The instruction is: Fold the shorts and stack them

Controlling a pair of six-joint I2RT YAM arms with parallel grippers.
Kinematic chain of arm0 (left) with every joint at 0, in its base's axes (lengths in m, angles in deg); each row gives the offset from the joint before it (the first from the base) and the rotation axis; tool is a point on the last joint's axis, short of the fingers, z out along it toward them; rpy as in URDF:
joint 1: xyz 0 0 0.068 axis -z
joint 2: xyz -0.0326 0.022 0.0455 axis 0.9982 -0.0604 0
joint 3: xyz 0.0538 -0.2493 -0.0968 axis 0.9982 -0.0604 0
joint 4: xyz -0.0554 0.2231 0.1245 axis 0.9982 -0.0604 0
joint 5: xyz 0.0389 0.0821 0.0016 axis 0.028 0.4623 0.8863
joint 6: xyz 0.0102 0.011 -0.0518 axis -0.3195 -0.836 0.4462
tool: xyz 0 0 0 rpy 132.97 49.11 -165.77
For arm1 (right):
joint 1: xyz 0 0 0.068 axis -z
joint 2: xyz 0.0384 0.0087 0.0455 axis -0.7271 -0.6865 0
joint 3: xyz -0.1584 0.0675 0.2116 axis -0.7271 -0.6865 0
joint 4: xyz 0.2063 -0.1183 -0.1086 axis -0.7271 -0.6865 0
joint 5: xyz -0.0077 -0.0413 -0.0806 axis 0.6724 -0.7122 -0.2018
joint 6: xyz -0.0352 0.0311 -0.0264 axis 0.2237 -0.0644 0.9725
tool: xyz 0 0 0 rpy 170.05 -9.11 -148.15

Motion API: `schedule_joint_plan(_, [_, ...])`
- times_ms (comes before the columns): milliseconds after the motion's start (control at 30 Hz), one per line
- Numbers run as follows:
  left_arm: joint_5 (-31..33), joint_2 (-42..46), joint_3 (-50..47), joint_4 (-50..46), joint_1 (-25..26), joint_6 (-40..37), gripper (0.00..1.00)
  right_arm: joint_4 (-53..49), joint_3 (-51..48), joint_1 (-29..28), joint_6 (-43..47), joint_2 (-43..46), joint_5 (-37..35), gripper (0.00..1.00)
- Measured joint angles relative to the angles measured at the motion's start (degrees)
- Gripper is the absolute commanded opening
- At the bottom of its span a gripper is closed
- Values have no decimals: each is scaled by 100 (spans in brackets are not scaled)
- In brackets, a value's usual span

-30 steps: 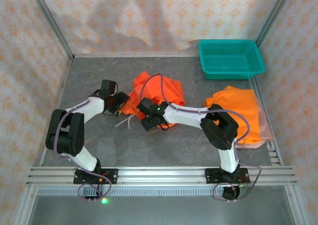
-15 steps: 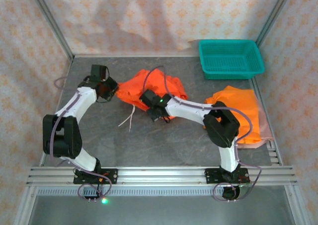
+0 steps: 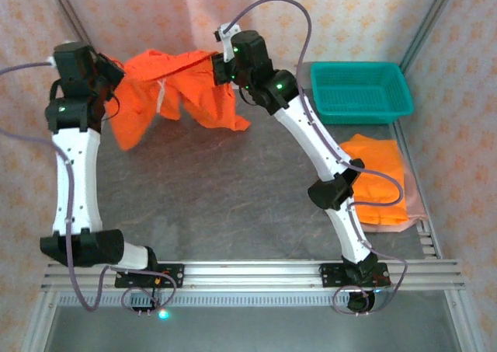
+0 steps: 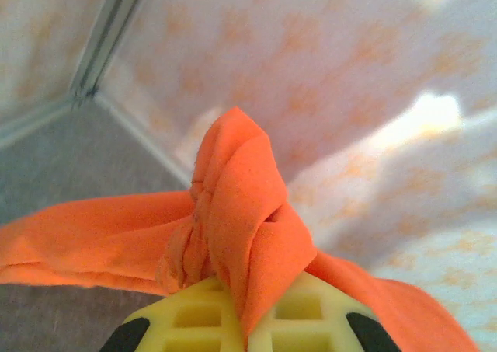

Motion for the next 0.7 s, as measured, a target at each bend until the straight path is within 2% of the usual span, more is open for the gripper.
schedule_joint_plan(167, [197, 540, 479, -15, 28, -389, 0, 140, -568, 192, -546, 229, 994, 0])
schedule_joint_plan(333, [452, 356, 1150, -225, 76, -809, 0, 542, -2076, 61, -1091, 997, 1849, 0])
schedule_joint_plan(433, [750, -22, 1687, -393, 76, -1008, 0, 988, -3093, -382, -1362, 1558, 1906, 0])
schedule_joint_plan(533, [1226, -400, 2181, -570, 70, -1239, 0, 1484, -3679, -994, -1729, 1799, 1919, 0])
schedule_joint_plan(700, [2020, -802, 2710, -769, 63, -1679, 0, 2133, -3779, -1803, -2358, 1587, 1943, 0])
